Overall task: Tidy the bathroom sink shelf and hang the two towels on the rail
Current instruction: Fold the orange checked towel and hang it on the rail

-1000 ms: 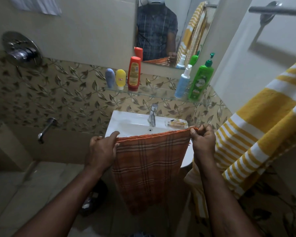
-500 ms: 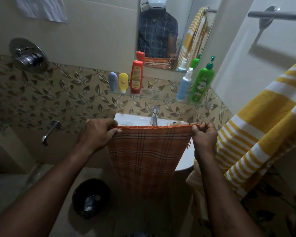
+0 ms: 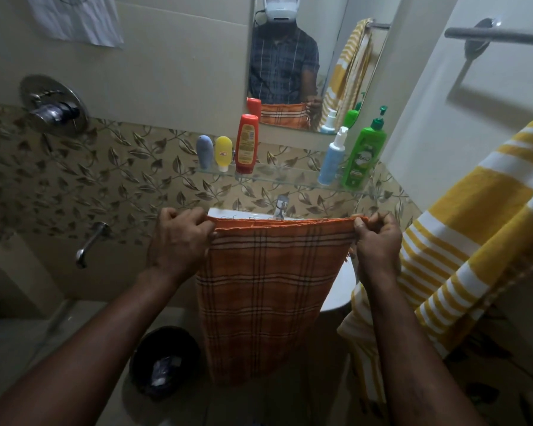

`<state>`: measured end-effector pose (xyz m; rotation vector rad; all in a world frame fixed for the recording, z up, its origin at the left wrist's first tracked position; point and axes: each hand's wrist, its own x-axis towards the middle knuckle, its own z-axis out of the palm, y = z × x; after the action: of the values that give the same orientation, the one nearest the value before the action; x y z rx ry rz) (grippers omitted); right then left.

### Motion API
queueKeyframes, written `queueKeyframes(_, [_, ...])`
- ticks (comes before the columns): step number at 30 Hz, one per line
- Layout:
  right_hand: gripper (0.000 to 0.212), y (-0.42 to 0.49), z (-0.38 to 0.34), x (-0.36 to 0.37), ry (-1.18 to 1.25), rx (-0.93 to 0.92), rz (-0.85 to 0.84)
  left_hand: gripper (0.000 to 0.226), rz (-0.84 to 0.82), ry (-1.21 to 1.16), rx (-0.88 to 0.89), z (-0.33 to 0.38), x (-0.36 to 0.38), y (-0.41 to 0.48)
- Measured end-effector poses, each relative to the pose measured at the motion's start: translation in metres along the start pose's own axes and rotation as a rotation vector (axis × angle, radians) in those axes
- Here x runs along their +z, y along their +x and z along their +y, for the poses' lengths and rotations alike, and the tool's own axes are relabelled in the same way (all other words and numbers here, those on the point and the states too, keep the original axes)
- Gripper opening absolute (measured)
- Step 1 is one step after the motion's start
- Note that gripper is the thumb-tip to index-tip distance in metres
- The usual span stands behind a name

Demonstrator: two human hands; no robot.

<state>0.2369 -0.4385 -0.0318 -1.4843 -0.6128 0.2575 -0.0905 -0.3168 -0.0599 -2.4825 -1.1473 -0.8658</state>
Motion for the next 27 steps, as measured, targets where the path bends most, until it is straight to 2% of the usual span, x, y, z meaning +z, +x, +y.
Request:
queueKeyframes(5, [0.042,0.002,-0.014,0.007,0.026,-0.069,0.007,0.013,0.010,0.118,-0.088,0.013,-0.001,-0.006])
queueKeyframes(8, [0.043,0.004,-0.016,0.008,0.009,-0.094,0.022,0.022,0.001,0.166,-0.158,0.008,0.000,-0.003])
queueKeyframes(12, [0.042,0.005,-0.015,0.010,0.009,-0.106,0.035,0.031,-0.032,0.107,-0.189,-0.009,0.004,-0.001])
queueKeyframes(16, [0.044,0.009,-0.018,0.010,0.017,-0.086,0.073,0.025,0.010,-0.205,-0.218,-0.017,0.002,-0.003])
queueKeyframes(19, [0.042,0.012,-0.021,0.006,-0.005,-0.066,0.100,0.006,0.096,-0.573,-0.383,-0.009,-0.007,0.000])
queueKeyframes(22, [0.037,0.014,-0.020,0.002,-0.061,-0.048,0.130,0.008,0.084,-0.868,-0.540,-0.007,-0.009,0.004])
queueKeyframes(24, [0.037,0.014,-0.019,0.001,-0.060,-0.035,0.135,0.012,0.080,-0.925,-0.563,-0.007,-0.007,0.007])
queueKeyframes(27, [0.039,0.013,-0.020,0.005,-0.023,-0.023,0.116,0.027,0.022,-0.826,-0.613,-0.007,-0.004,0.009])
